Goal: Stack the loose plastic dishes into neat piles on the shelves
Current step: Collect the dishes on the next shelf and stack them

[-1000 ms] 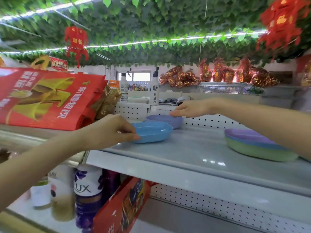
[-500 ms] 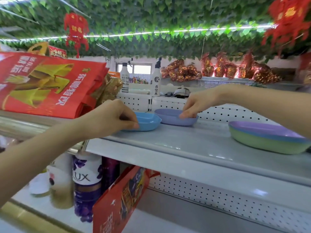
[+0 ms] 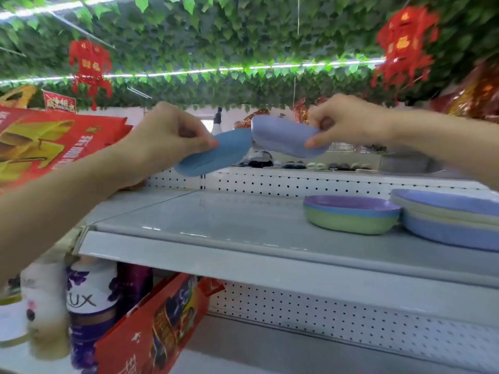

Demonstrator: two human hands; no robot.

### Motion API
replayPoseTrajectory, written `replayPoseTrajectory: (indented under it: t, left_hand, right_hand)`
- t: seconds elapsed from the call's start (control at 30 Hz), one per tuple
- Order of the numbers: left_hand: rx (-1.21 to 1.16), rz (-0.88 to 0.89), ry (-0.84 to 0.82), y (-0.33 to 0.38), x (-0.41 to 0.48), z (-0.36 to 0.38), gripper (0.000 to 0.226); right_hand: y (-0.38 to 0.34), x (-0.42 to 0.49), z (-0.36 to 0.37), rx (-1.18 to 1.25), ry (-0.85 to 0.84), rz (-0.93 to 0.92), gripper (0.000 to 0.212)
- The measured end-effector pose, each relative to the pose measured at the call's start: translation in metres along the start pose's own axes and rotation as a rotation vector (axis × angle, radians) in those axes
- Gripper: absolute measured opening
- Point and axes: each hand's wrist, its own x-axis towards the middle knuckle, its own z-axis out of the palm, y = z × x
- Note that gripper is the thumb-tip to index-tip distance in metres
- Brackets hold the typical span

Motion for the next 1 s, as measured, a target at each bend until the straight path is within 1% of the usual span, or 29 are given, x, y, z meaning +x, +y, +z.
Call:
replayPoseTrajectory:
  t: [0.1, 0.2, 0.3, 0.33, 0.4, 0.5, 0.53, 0.6, 0.67, 0.73, 0.83, 0.93, 1.0]
  left_hand:
    - [0.051, 0.119, -0.087, 0.032, 0.016, 0.04, 0.015]
    - [0.106, 0.264, -0.128, 0.06, 0.026, 0.08, 0.017]
    - [0.15, 0.399, -0.173, 0.076, 0.027, 0.108, 0.017]
    - [0.15, 0.431, -0.184, 0.08, 0.027, 0.114, 0.018]
    - [0.127, 0.476, -0.208, 0.084, 0.027, 0.125, 0.019]
    - [0.127, 0.498, -0.295, 0.085, 0.028, 0.136, 0.018]
    - [0.128, 0.498, -0.345, 0.084, 0.029, 0.14, 0.017]
    - [0.107, 0.479, -0.436, 0.08, 0.027, 0.146, 0.02]
    - [0.088, 0.455, -0.485, 0.077, 0.023, 0.151, 0.025]
    - [0.068, 0.42, -0.51, 0.077, 0.02, 0.155, 0.03]
    - [0.051, 0.379, -0.543, 0.082, 0.014, 0.16, 0.04]
    - [0.024, 0.358, -0.551, 0.084, 0.011, 0.165, 0.045]
    - [-0.014, 0.319, -0.566, 0.087, 0.009, 0.164, 0.05]
  right_hand:
    - [0.019, -0.047, -0.036, 0.085, 0.073, 0.085, 0.036]
    - [0.034, -0.096, -0.065, 0.066, 0.108, 0.152, 0.024]
    - [0.04, -0.141, -0.084, 0.096, 0.056, 0.194, 0.005]
    - [0.042, -0.154, -0.087, 0.108, 0.031, 0.206, 0.003]
    - [0.047, -0.174, -0.092, 0.128, -0.021, 0.228, 0.006]
    - [0.054, -0.195, -0.092, 0.127, -0.087, 0.269, 0.021]
    - [0.058, -0.2, -0.09, 0.131, -0.09, 0.288, 0.021]
    - [0.063, -0.208, -0.083, 0.166, -0.081, 0.318, 0.013]
    - [0.065, -0.212, -0.076, 0.182, -0.067, 0.329, 0.011]
    - [0.07, -0.213, -0.068, 0.182, -0.06, 0.36, 0.013]
    - [0.078, -0.215, -0.062, 0.163, -0.11, 0.399, 0.023]
    - [0.077, -0.217, -0.066, 0.205, -0.138, 0.453, 0.032]
    - [0.076, -0.216, -0.069, 0.238, -0.169, 0.505, 0.032]
